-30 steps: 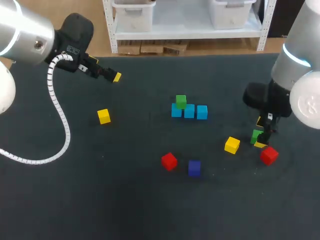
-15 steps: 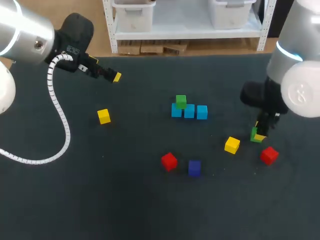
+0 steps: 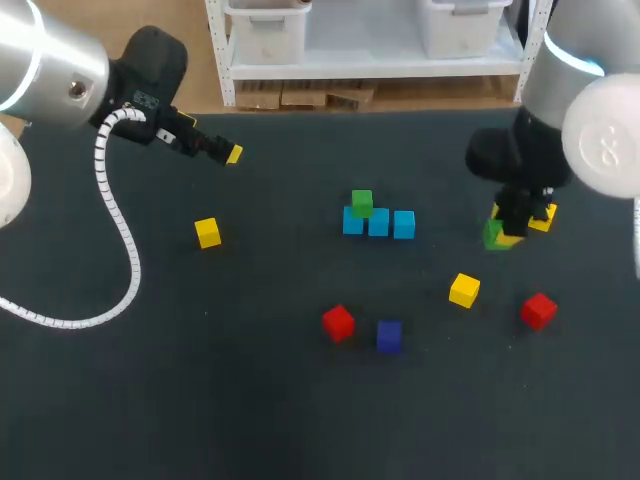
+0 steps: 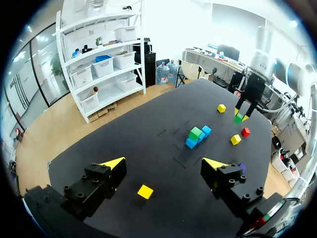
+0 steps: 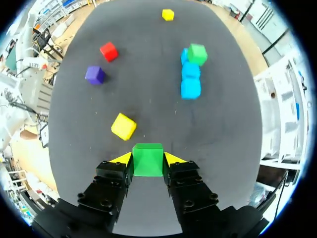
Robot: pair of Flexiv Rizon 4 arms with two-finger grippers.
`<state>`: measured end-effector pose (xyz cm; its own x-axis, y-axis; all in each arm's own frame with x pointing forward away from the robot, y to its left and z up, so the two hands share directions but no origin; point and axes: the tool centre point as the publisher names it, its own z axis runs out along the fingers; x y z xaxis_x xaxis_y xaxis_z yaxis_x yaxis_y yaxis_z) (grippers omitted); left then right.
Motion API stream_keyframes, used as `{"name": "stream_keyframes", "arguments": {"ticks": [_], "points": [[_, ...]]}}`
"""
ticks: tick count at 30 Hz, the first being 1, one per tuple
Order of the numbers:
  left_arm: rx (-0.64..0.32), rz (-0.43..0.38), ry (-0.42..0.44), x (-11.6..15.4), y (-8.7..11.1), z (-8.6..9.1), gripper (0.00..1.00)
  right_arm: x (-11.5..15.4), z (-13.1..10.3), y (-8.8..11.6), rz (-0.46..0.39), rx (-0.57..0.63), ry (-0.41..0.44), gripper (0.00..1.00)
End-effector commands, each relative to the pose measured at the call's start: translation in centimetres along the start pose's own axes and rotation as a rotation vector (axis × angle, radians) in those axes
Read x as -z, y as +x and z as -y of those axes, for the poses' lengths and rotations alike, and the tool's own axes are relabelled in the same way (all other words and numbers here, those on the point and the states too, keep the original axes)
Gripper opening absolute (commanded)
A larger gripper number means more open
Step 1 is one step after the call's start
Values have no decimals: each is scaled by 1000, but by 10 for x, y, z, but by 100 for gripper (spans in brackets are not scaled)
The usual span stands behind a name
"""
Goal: Place the blue cubes, place green cubes on the blue cubes, place the yellow cubes on the green cubes, then place the red cubes on the yellow cubes, and place purple cube on the red cubes.
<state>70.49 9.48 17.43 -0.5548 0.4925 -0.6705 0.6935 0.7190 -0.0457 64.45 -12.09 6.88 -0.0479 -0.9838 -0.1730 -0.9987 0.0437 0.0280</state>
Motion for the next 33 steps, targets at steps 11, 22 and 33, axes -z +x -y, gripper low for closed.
{"name": "stream_keyframes", "arguments": {"ticks": [11, 22, 33], "points": [[0, 2, 2, -1, 0, -1, 100, 3, 33, -51, -37, 63, 3, 9], [0, 2, 2, -1, 0, -1, 100, -8, 53, -74, -44, 56, -14, 5], [0, 2, 2, -1, 0, -1, 100, -29, 74, -97, -38, 47, -26, 5]]}}
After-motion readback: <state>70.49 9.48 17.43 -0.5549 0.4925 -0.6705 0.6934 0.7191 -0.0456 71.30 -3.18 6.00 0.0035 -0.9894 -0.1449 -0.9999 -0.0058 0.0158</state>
